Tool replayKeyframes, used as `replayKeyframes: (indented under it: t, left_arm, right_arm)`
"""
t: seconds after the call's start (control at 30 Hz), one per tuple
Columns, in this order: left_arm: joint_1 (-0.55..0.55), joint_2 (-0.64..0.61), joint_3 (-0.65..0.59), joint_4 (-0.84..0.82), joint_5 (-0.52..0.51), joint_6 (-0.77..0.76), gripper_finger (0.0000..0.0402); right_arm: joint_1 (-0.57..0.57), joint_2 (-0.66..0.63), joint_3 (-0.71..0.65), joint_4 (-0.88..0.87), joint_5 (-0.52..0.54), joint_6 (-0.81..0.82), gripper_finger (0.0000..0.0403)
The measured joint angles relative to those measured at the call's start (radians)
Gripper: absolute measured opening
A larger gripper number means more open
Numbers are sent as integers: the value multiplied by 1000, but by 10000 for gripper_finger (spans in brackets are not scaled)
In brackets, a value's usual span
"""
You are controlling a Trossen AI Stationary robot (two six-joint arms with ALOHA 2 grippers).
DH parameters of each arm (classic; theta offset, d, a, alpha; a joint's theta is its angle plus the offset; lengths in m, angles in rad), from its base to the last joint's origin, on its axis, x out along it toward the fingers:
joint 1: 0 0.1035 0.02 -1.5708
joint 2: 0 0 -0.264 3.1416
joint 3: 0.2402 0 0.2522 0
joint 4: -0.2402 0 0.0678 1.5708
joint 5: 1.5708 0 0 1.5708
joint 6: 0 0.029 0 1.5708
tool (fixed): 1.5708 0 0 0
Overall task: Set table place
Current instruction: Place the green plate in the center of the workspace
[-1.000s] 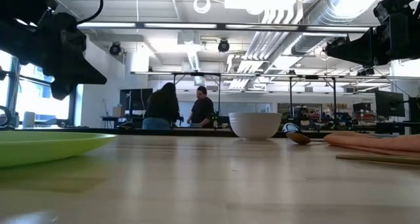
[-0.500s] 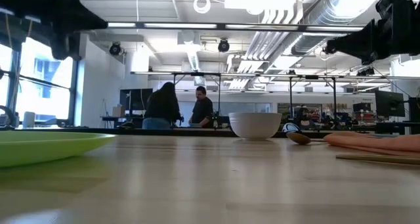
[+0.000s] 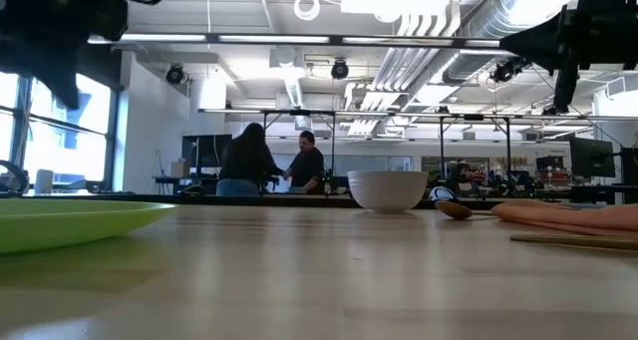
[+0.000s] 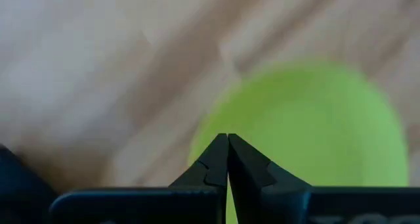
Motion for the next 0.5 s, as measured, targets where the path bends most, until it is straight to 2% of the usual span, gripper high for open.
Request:
replayKeyframes:
  t: [0.1, 0.23, 0.5]
  left_arm:
    - [-5, 52, -10, 16, 113, 22, 10]
    - [9, 52, -10, 38, 155, 81, 41]
    - [181, 31, -36, 58, 255, 298, 165]
  right_arm:
    - [0, 0, 0, -56, -37, 106, 0]
    - [0, 0, 0, -104, -56, 199, 0]
    - [0, 0, 0, -107, -60, 206, 0]
